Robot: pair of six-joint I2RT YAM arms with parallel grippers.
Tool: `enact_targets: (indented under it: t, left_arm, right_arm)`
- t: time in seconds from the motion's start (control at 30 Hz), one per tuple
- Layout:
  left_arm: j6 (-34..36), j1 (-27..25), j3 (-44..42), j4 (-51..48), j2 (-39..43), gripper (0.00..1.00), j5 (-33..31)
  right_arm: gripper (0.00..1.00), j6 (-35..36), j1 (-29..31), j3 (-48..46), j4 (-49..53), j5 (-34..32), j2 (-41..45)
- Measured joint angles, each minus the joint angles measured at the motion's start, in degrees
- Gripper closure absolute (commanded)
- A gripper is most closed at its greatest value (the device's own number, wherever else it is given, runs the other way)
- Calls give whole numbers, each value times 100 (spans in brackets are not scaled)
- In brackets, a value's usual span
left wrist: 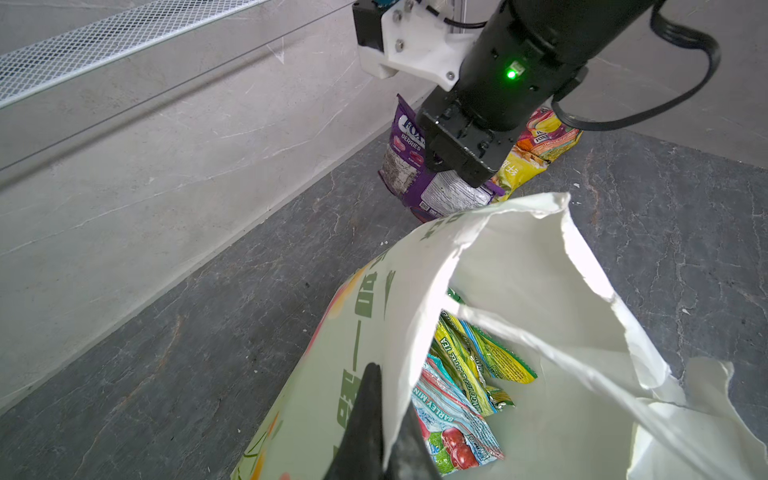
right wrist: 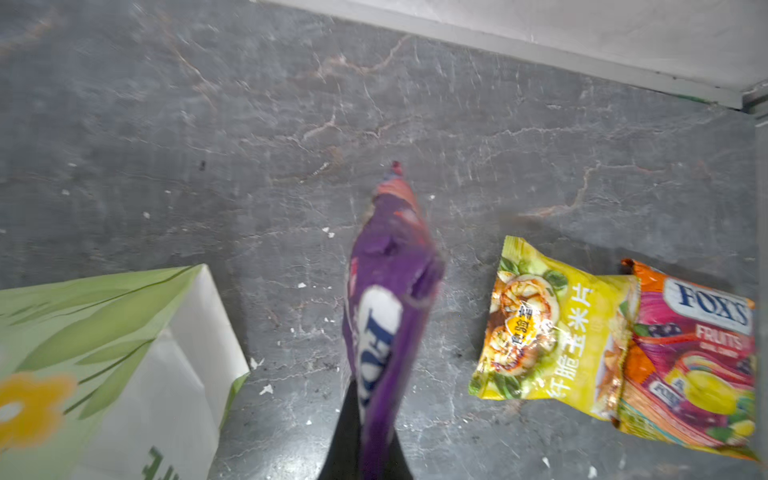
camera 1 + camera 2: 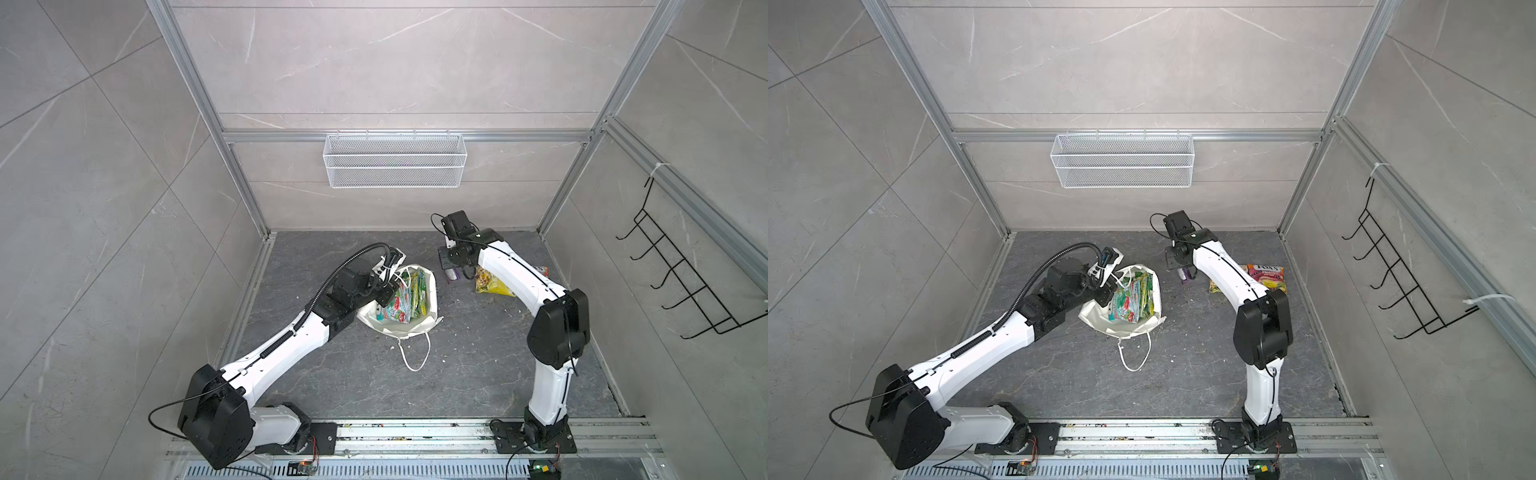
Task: Take the snacks out of the paper bag
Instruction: 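Carry the purple packet beside the yellow chip packet with the right gripper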
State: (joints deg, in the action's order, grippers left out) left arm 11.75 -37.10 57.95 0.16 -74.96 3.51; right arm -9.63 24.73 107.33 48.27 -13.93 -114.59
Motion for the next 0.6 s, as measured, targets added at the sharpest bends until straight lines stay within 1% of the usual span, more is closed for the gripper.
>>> enact_targets:
  t: [0.17,0.4,0.6]
  left_arm:
    - [0,0,0,22,-46,100,4]
    - [0,0,0,33,-48,100,4]
    - [24,0,0,35,-48,100,2]
  right_arm:
    - [100,-116,0,1193,977,-315,-848]
    - [100,-476,17,2212,2111,-898,-1650]
    - [100,-758,52,3467,3001,-1373,-2367]
